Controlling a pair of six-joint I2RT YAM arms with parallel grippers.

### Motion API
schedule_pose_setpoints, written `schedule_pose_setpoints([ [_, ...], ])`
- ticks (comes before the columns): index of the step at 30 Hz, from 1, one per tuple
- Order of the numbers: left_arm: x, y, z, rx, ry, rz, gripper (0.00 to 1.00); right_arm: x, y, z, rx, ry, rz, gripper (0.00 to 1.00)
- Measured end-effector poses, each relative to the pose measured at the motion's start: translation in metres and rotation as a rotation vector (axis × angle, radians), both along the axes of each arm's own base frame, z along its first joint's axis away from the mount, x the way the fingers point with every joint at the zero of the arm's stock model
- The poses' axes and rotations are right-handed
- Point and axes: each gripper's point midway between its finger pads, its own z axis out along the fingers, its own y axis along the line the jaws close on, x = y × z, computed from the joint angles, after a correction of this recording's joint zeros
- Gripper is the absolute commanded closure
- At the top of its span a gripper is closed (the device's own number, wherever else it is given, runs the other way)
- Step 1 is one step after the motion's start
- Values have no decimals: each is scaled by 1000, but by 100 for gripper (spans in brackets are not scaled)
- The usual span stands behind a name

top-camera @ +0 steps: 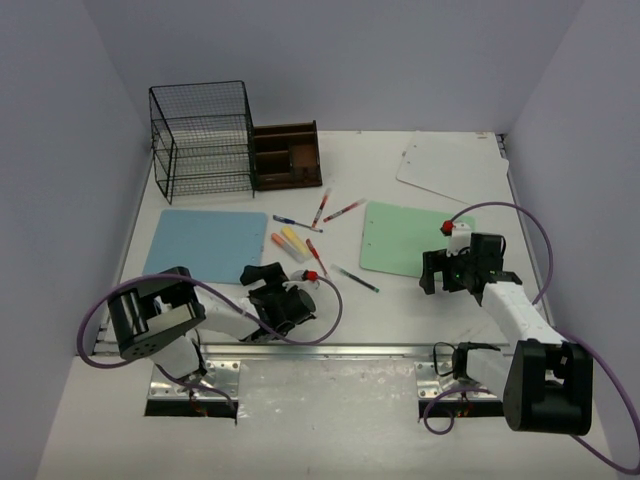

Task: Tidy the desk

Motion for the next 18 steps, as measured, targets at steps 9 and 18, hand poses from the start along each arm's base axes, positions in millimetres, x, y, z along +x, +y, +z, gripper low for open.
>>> schedule_pose_setpoints([
  [9, 14, 17, -1, 5, -39, 69, 21, 0, 0, 0, 0, 1, -1, 1],
  [18, 25, 32, -5, 12, -9, 118, 37, 0, -1, 0, 0, 2, -6, 1],
])
